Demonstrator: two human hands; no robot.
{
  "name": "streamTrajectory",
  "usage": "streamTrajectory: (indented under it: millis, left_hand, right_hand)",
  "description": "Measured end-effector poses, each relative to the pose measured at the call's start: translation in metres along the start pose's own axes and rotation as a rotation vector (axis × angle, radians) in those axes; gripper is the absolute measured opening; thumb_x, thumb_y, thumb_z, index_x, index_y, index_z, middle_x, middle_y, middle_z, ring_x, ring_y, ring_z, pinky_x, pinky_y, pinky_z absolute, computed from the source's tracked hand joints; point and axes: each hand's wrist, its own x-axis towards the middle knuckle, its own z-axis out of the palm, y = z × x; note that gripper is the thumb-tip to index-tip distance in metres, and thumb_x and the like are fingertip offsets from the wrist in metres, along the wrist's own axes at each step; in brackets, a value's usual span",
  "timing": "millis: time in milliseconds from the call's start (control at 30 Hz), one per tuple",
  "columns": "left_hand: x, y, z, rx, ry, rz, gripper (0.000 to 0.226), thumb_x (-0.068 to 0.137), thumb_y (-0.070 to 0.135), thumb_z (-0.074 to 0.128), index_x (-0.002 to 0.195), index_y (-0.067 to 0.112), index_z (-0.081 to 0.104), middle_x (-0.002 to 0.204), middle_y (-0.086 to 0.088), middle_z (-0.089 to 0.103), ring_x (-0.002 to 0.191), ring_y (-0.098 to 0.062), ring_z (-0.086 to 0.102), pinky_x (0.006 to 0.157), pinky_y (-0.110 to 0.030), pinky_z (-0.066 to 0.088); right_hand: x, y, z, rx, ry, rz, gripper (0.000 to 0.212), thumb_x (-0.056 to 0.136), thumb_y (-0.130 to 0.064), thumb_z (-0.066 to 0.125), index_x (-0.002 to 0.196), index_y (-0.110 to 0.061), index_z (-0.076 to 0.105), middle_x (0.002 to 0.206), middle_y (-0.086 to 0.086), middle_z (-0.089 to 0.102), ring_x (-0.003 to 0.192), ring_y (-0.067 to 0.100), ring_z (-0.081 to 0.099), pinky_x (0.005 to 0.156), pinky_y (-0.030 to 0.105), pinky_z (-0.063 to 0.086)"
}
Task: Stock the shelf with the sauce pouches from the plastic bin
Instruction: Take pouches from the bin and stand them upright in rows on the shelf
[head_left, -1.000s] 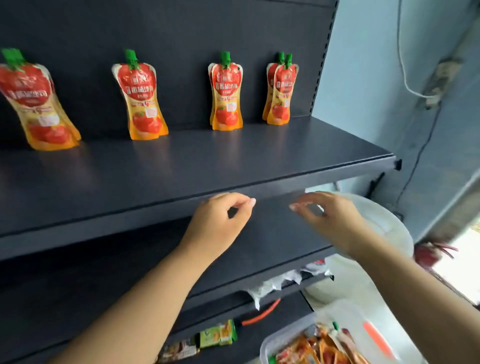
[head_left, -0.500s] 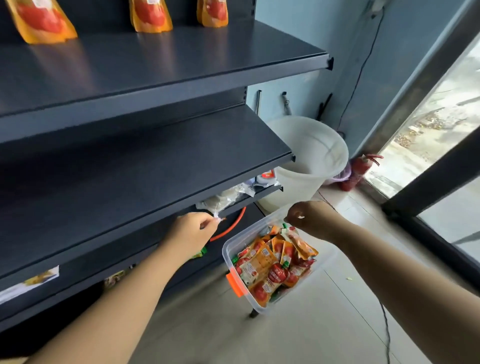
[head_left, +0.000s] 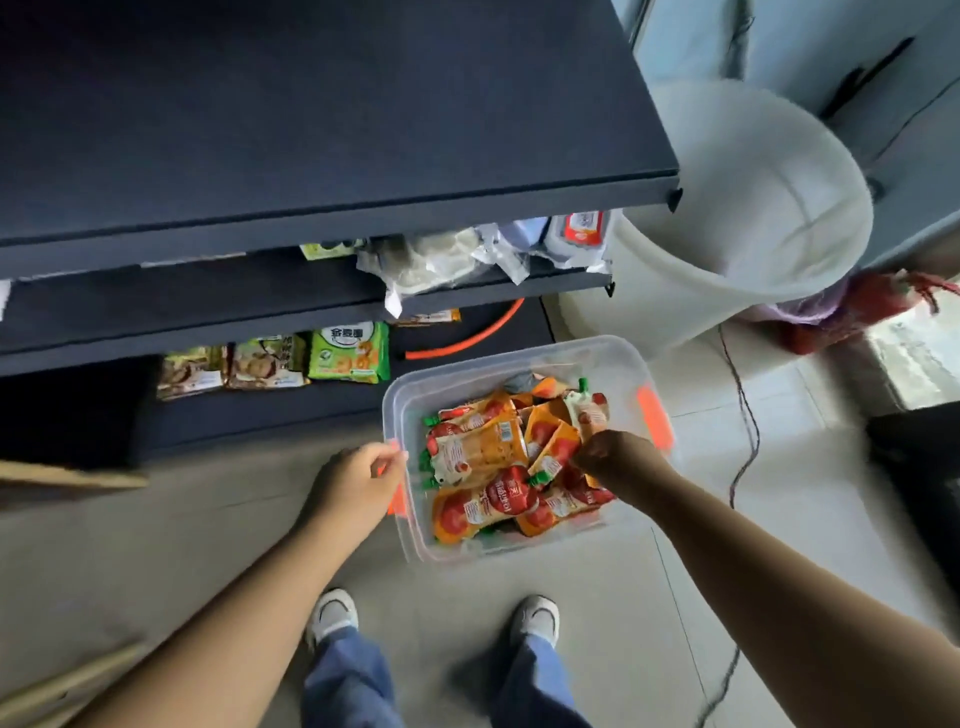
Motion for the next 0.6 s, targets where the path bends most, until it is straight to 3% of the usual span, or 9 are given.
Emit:
streamTrajectory:
  millis: [100,167,233,333,467,600]
  left_hand:
    - [0.02,-0.017,0.05,-0.016,0.147,-0.098,0.034,0.088,0.024,0.055,0.117,0.005,0.058,0.12,-0.013,0.06,0.112,-0.03,0.053,0.086,-0.03,0.038]
    - [0.034,-0.031,0.078,-0.01,0.23,-0.179,0.046,0.087,0.025,0.057,0.126,0.003,0.049,0.131,-0.017,0.051,0.122,-0.033,0.045,0.096,-0.036,0.036]
    - [0.048,-0.044,0.101,0.003,0.311,-0.221,0.059,0.087,0.028,0.056,0.136,0.003,0.036,0.142,-0.017,0.04,0.131,-0.032,0.034,0.103,-0.038,0.03]
    - [0.069,-0.064,0.13,-0.023,0.376,-0.266,0.065,0.089,0.033,0.051,0.141,0.004,0.025,0.148,-0.016,0.03,0.136,-0.032,0.027,0.107,-0.041,0.025]
    - [0.078,-0.088,0.157,-0.159,0.417,-0.182,0.049,0.093,0.031,0.041,0.134,0.005,0.036,0.134,-0.019,0.046,0.122,-0.036,0.042,0.102,-0.045,0.035]
    - [0.08,-0.094,0.16,-0.22,0.457,-0.161,0.046,0.095,0.034,0.037,0.135,0.011,0.038,0.133,-0.012,0.049,0.12,-0.031,0.046,0.101,-0.042,0.038]
  right_hand:
    - [0.058,0.016,0.025,0.029,-0.015,0.013,0.028,0.091,-0.034,0.052,0.092,-0.01,0.065,0.087,0.009,0.061,0.081,0.023,0.055,0.064,0.026,0.041]
    - [0.093,0.02,0.05,0.076,-0.023,0.02,0.022,0.091,-0.032,0.053,0.077,-0.015,0.059,0.079,0.005,0.053,0.083,0.023,0.052,0.067,0.027,0.039]
    - [0.12,0.019,0.076,0.157,-0.018,-0.001,0.018,0.091,-0.03,0.052,0.093,-0.013,0.059,0.09,0.007,0.057,0.089,0.024,0.056,0.071,0.029,0.045]
    - [0.156,0.019,0.111,0.186,-0.014,-0.03,0.039,0.091,-0.037,0.052,0.119,-0.01,0.052,0.105,0.006,0.06,0.099,0.027,0.06,0.074,0.03,0.049]
    - [0.183,0.018,0.138,0.206,0.027,-0.038,0.044,0.09,-0.041,0.051,0.118,-0.007,0.058,0.095,0.005,0.06,0.082,0.018,0.056,0.051,0.021,0.036]
    - [0.187,0.013,0.145,0.313,0.084,-0.065,0.032,0.091,-0.03,0.053,0.115,-0.009,0.058,0.112,0.01,0.064,0.081,0.017,0.054,0.053,0.023,0.039]
